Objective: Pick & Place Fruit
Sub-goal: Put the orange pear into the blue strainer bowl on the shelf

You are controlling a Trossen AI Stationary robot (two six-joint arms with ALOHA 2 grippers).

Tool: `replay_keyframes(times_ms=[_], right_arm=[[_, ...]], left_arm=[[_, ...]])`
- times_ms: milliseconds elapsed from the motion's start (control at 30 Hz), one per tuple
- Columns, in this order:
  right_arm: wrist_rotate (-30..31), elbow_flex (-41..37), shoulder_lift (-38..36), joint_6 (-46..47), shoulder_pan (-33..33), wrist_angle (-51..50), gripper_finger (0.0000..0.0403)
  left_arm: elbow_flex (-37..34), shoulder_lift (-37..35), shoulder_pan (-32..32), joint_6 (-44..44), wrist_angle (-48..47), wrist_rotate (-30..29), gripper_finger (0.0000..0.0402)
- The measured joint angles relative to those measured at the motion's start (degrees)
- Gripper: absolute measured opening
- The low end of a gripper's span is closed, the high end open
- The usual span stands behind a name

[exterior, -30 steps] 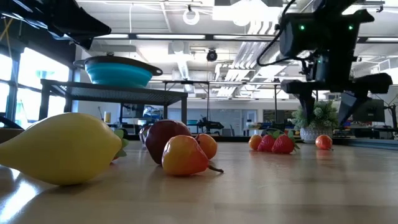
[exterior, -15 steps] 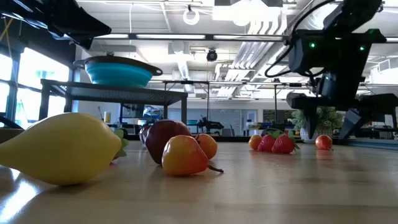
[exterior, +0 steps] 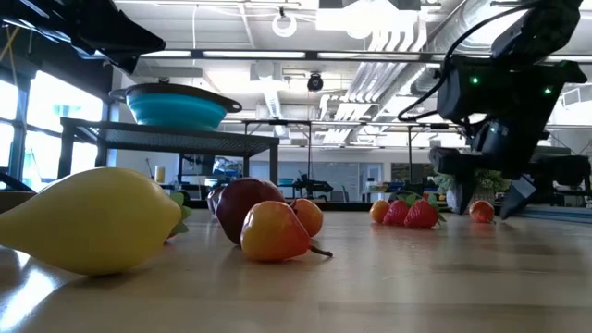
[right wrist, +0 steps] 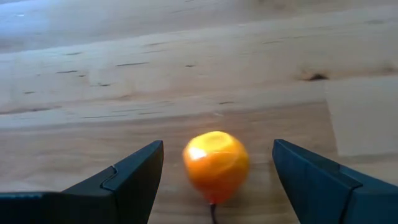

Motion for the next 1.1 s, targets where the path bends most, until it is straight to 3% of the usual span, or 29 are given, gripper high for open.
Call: replay_keyframes(times_ms=[467,1100], right_arm=[[0.3,0.0,0.0,-3.3,0.0,2.1,0.029],[0.3,0.0,0.0,-3.1,0.0,1.9,0.0172]], left_arm=[[0.0,0.0,0.0,0.0,0.0,0.0,0.0012],[0.0,0.0,0.0,0.0,0.0,0.0,0.0012]])
